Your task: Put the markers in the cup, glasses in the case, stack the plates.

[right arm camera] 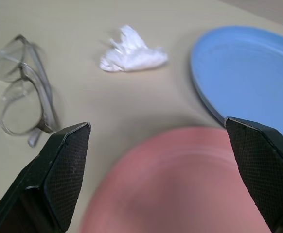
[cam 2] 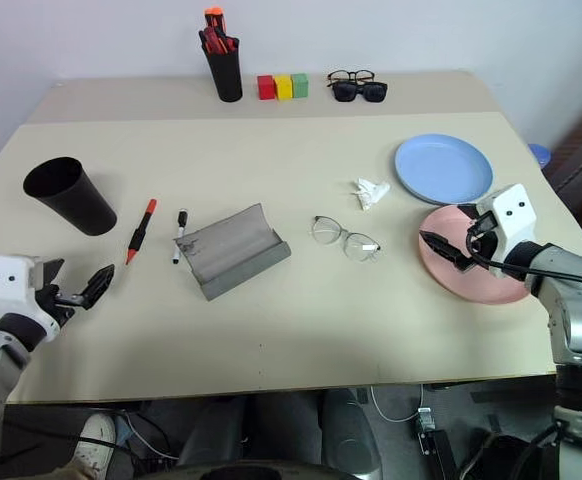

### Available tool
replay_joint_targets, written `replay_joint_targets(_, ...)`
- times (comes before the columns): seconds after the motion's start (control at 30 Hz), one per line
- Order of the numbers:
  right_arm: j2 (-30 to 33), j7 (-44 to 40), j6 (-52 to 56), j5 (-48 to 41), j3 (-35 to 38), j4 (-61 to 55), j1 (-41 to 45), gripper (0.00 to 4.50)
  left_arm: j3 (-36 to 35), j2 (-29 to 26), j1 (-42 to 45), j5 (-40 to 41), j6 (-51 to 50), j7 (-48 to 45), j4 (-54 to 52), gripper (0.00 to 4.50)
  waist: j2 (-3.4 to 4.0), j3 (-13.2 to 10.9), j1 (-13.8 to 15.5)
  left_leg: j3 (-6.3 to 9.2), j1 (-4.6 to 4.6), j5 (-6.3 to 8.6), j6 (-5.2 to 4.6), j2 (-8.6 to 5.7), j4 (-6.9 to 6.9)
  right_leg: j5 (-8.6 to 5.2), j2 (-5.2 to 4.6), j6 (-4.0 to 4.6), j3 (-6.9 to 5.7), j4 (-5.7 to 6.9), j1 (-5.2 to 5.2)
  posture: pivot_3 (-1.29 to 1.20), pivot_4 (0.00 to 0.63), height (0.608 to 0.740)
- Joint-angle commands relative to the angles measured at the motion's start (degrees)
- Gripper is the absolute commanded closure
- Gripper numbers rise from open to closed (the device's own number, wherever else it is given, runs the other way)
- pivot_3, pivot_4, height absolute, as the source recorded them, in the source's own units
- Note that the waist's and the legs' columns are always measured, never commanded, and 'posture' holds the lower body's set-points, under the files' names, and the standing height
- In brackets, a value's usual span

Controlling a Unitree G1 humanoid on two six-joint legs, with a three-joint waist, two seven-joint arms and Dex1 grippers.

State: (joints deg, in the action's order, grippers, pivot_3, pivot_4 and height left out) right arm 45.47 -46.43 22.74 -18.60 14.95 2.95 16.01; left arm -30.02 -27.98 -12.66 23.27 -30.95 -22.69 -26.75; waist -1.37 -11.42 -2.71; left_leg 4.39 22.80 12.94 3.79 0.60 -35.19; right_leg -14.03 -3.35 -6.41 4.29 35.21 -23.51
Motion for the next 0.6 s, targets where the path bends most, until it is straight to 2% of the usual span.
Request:
replay_joint_targets(0.03, -0.36, -0.07, -2.33, 0.73, -0.76, 2.51, 3.00, 0.00, -0.88, 0.85, -0.98, 0.22, 0.43, 1.61, -3.05, 0.11, 0.00, 0.00, 0.16, 0.00, 0.00, 0.00, 0.00, 0.00, 0.00, 0.00, 0.00, 0.00, 0.00, 0.02, 0.00, 0.00, 0.150, 0.740)
replay_joint_targets(0.3, -2.42, -1.53, -5.68, 2.28, -5.87, 8.93, 11.76, 0.00, -0.54, 2.80, 0.17, 1.19, -0.19, 5.26, -7.05, 0.11, 0.00, 0.00, 0.24, 0.01, -0.04, 0.00, 0.00, 0.00, -0.03, 0.01, 0.02, -0.02, -0.01, 0.07, 0.04, 0.00, 0.150, 0.740)
replay_joint_targets(0.6, -6.11, -2.14, -4.38, 1.77, -10.06, 3.35, 13.16, 0.00, 6.05, 3.19, 4.80, 1.75, -4.65, 8.39, -9.73, 0.11, 0.00, 0.00, 0.20, 0.02, -0.08, -0.01, 0.00, 0.00, -0.08, 0.04, 0.04, -0.06, 0.00, 0.17, 0.08, 0.00, 0.150, 0.740)
